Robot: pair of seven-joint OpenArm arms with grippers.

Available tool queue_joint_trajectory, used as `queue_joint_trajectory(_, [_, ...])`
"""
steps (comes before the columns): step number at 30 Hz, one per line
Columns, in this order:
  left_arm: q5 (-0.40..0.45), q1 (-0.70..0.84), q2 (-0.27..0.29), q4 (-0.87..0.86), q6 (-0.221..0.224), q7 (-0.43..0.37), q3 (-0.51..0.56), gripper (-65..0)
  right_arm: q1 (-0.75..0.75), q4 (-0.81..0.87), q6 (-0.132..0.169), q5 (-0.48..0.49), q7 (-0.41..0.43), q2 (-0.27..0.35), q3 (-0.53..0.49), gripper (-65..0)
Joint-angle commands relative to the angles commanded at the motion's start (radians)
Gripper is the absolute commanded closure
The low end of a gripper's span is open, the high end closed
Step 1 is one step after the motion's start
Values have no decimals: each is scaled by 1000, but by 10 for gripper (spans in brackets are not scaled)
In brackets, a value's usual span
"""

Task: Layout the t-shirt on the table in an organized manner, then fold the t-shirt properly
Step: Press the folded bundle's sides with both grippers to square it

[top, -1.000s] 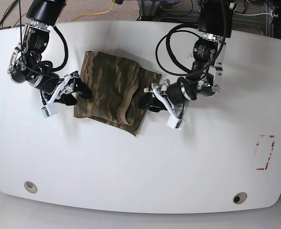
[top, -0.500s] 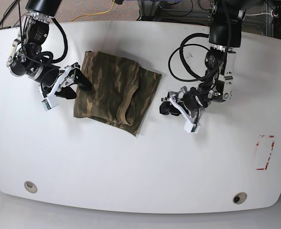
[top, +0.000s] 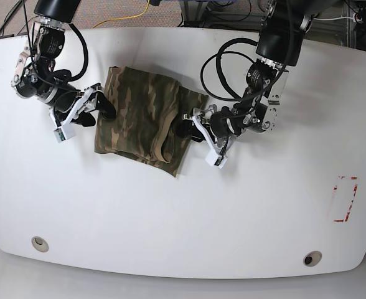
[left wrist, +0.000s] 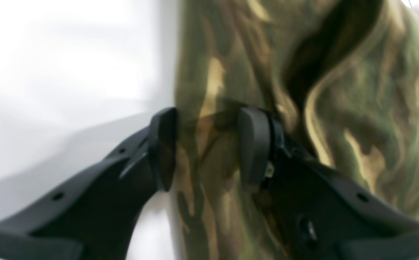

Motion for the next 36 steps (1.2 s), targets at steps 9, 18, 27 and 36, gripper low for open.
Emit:
queue_joint_trajectory(9, [0, 8, 14, 0, 0, 0, 40, -251, 3, -2, 0, -5, 51, -23, -97, -393])
queue_joint_trajectory(18, [-2, 29, 12, 38, 0, 0, 81, -251, 68, -3, 0, -189, 64, -92, -100, -393])
queue_joint_trajectory(27, [-3, 63, -12, 98, 0, 6, 80, -251, 84, -9, 0, -434, 178, -103, -103, -393])
queue_joint_trajectory(36, [-3, 72, -69, 152, 0, 6, 77, -251, 80, 52, 0, -427, 180, -78, -95, -393])
